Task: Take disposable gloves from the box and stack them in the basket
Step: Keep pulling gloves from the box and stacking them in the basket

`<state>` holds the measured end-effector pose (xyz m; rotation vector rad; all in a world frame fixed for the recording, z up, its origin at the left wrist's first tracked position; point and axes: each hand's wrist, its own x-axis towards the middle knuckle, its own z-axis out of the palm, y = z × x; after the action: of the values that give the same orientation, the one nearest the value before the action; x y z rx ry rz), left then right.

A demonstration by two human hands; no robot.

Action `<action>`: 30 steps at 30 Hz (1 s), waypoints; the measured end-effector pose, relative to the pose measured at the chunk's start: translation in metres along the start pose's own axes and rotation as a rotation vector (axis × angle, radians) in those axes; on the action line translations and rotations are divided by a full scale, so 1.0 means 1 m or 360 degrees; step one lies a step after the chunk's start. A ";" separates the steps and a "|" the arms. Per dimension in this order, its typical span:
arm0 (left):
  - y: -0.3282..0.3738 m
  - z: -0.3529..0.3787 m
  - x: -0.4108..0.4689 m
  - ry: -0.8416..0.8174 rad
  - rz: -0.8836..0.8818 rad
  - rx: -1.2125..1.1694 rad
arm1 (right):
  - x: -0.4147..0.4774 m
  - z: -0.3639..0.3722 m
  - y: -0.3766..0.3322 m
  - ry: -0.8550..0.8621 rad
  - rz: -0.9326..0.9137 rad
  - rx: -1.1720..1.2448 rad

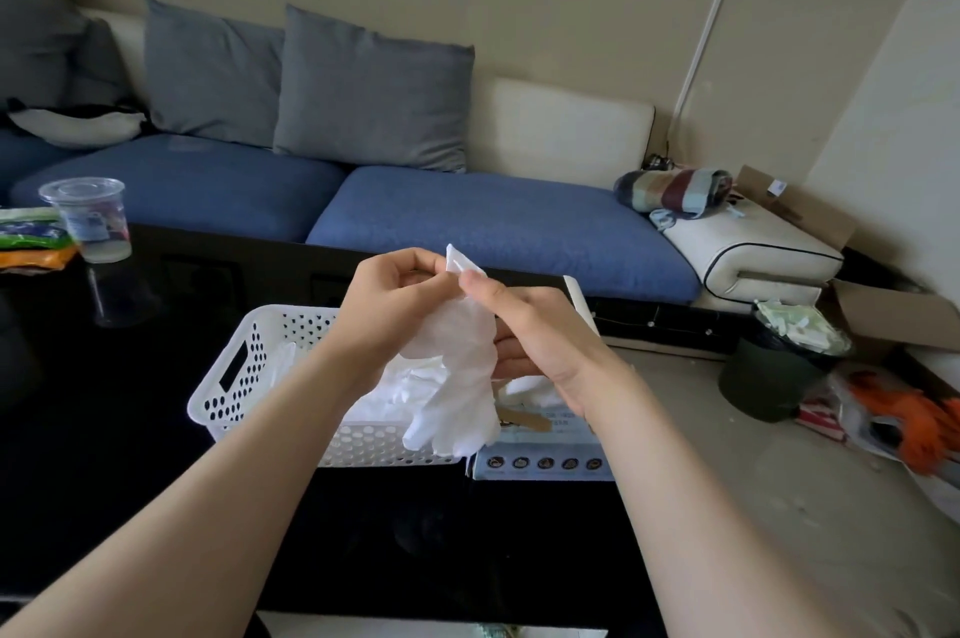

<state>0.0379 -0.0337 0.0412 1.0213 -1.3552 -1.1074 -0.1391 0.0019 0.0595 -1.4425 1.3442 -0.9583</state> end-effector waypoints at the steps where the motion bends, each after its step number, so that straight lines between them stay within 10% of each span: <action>1: 0.001 -0.002 0.000 -0.0008 0.0004 -0.0015 | 0.002 0.002 0.000 0.0071 -0.0026 -0.0019; 9: 0.000 -0.017 0.005 0.0125 -0.0070 -0.0008 | 0.009 0.012 0.001 0.0353 -0.0183 -0.0231; 19: 0.002 -0.027 0.000 -0.0263 -0.0591 0.0123 | 0.021 0.018 0.000 0.0002 -0.0019 0.0167; 30: 0.003 -0.038 -0.006 -0.0284 -0.0498 -0.0152 | 0.021 0.001 0.008 -0.0493 0.0283 0.0442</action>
<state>0.0760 -0.0297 0.0435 1.1100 -1.2949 -1.5124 -0.1380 -0.0192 0.0506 -1.1817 1.0458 -0.7372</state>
